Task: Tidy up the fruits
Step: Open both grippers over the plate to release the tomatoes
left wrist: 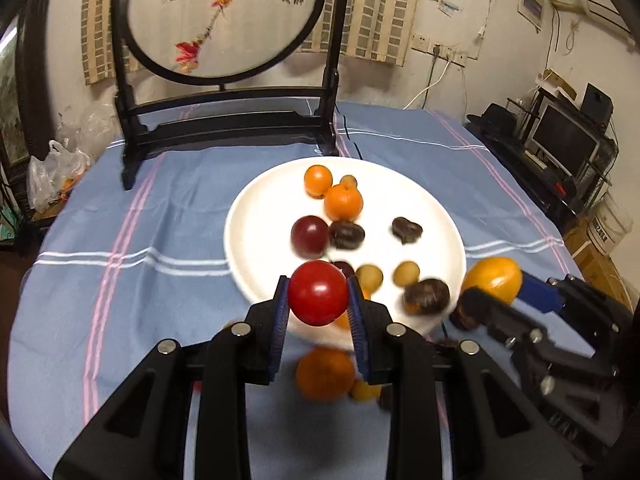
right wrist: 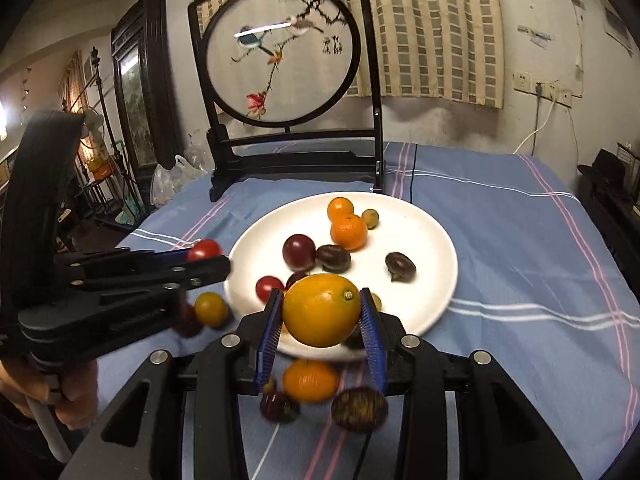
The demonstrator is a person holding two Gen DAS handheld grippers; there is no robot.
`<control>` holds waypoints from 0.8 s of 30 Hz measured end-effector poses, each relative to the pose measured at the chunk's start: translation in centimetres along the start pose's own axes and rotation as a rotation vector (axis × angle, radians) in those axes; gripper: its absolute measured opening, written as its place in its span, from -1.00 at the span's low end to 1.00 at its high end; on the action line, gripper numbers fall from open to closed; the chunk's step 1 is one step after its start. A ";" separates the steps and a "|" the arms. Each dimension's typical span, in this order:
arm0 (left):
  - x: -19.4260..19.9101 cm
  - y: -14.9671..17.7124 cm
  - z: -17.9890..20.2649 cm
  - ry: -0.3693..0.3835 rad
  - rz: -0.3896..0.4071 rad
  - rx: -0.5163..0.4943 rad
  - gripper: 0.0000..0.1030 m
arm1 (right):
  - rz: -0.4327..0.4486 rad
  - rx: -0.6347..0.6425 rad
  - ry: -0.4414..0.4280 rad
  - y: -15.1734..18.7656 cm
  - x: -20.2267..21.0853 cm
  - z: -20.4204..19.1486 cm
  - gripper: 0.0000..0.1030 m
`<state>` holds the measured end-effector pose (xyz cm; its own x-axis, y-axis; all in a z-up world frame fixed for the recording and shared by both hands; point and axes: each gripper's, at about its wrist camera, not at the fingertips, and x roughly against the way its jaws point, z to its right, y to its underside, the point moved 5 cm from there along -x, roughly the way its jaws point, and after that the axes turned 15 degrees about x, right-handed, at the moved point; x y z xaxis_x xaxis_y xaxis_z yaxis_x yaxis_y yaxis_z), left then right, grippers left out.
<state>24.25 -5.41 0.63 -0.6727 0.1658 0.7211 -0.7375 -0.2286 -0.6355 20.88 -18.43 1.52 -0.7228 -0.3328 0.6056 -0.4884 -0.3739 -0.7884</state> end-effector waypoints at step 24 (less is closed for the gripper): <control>-2.0 -0.6 -2.7 -0.090 0.038 0.049 0.55 | -0.010 -0.136 0.011 1.7 -1.4 3.5 0.34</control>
<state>25.86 -3.02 -1.13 -0.6906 0.0699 0.7199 -0.7062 -0.2801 -0.6502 22.71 -21.61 -0.30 -0.7229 -0.3197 0.6125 -0.5567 -0.2556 -0.7904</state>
